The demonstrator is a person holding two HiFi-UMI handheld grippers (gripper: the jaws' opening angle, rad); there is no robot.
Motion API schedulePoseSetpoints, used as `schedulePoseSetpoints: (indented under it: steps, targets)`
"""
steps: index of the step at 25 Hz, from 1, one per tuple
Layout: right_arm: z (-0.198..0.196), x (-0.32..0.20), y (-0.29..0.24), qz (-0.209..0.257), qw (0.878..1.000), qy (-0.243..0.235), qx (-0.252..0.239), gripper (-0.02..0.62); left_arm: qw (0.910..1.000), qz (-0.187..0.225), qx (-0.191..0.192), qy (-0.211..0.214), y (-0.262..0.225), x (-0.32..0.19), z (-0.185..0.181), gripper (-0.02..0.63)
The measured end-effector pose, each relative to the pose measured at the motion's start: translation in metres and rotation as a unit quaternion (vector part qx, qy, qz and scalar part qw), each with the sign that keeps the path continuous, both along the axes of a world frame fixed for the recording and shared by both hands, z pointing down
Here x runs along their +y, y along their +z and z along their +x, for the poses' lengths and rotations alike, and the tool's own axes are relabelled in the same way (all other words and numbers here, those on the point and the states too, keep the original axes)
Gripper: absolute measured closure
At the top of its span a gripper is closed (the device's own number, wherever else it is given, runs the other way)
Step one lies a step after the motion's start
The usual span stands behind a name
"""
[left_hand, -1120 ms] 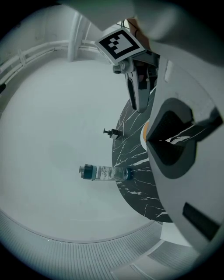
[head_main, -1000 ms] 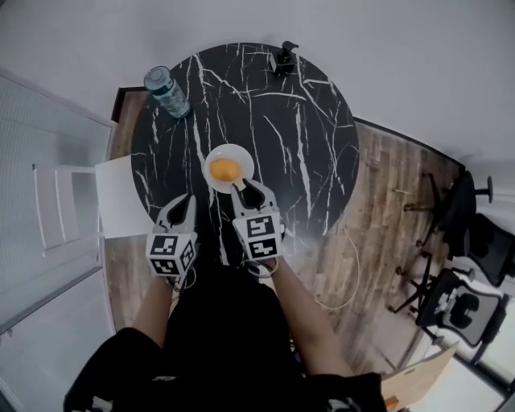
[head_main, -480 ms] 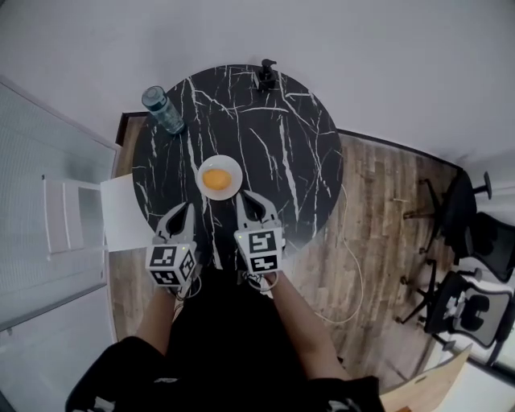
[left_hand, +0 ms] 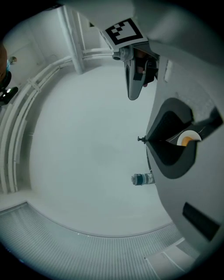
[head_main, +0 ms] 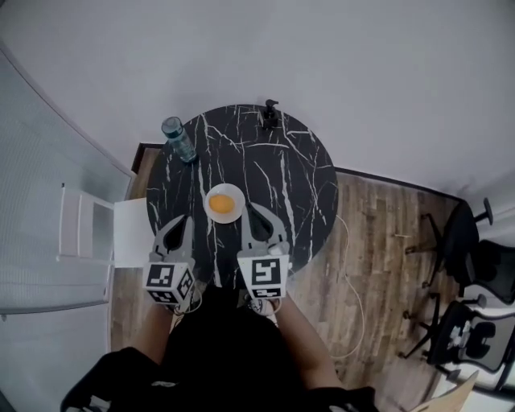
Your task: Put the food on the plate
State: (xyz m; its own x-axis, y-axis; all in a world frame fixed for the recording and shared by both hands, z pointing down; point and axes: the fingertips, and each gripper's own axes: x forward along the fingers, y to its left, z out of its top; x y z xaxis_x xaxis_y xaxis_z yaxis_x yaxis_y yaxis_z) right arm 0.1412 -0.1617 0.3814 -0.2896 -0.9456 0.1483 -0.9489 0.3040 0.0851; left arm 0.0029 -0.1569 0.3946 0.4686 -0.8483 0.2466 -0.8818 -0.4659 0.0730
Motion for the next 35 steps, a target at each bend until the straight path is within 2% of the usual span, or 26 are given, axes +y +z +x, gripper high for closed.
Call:
schedulePoseSetpoints:
  steps: [5,13,25,35]
  targets:
    - [0.001,0.015,-0.050,0.057,0.998,-0.004,-0.002,0.600,0.9993,0.036,0.007,-0.006,-0.037,0.010,0.000,0.607]
    - [0.006,0.035,-0.101,0.110,0.994,-0.008,-0.017,0.600,0.9970,0.076,0.013,0.000,-0.074,0.022,0.004,0.607]
    - [0.008,0.046,-0.102,0.100,0.994,-0.007,-0.036,0.600,0.9959,0.088,0.017,-0.001,-0.083,0.036,-0.002,0.607]
    - [0.012,0.049,-0.101,0.105,0.994,-0.008,-0.013,0.600,0.9952,0.096,0.014,-0.015,-0.084,0.031,-0.014,0.607]
